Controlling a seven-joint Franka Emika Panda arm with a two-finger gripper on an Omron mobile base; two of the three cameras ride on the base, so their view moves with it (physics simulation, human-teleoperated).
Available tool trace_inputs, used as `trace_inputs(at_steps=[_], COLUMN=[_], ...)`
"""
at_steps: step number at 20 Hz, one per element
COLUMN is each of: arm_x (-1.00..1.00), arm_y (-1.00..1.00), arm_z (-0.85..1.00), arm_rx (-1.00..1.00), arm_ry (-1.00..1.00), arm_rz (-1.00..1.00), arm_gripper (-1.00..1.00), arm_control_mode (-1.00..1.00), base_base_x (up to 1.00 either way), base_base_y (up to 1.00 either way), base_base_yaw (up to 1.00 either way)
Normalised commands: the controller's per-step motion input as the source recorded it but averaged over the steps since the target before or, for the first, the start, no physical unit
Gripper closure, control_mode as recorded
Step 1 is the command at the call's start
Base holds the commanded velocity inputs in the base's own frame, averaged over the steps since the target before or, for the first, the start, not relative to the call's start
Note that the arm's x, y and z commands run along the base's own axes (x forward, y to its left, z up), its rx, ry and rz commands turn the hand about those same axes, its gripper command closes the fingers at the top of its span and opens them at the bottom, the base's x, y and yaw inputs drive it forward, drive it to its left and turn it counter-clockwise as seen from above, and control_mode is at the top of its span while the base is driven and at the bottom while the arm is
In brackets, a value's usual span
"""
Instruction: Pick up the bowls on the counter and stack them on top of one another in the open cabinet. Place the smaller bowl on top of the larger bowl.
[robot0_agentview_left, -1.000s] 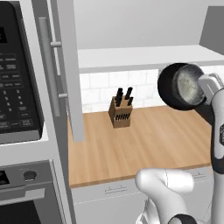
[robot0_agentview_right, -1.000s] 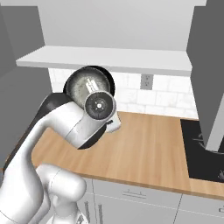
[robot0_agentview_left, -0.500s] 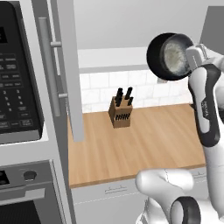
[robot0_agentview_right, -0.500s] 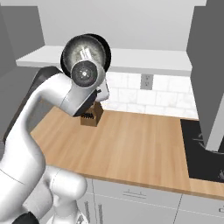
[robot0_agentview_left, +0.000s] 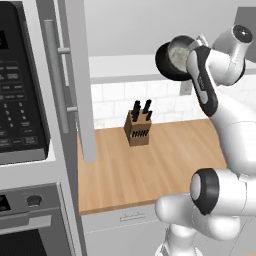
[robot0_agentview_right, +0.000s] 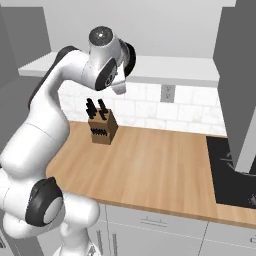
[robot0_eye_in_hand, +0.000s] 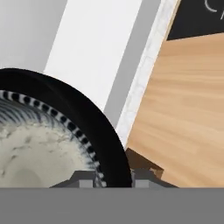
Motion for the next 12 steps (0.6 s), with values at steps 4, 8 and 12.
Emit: trace_inputs(at_steps=[4,8,12], arm_x=[1.00,1.00,0.77], arm_y=[0.00,0.00,0.00], arm_z=[0.00,0.00,0.00], arm_rx=[0.00,0.01,0.00], arm_ry=[0.19,0.14,0.09], arm_rz=[-0.14,-0.18,-0.11], arm_gripper=[1.00,1.00,-1.00], arm_control_mode=[-1.00,-1.00,-1.00], base_base_x=[0.00,0.00,0.00], base_base_y=[0.00,0.00,0.00], base_base_yaw=[0.00,0.00,0.00])
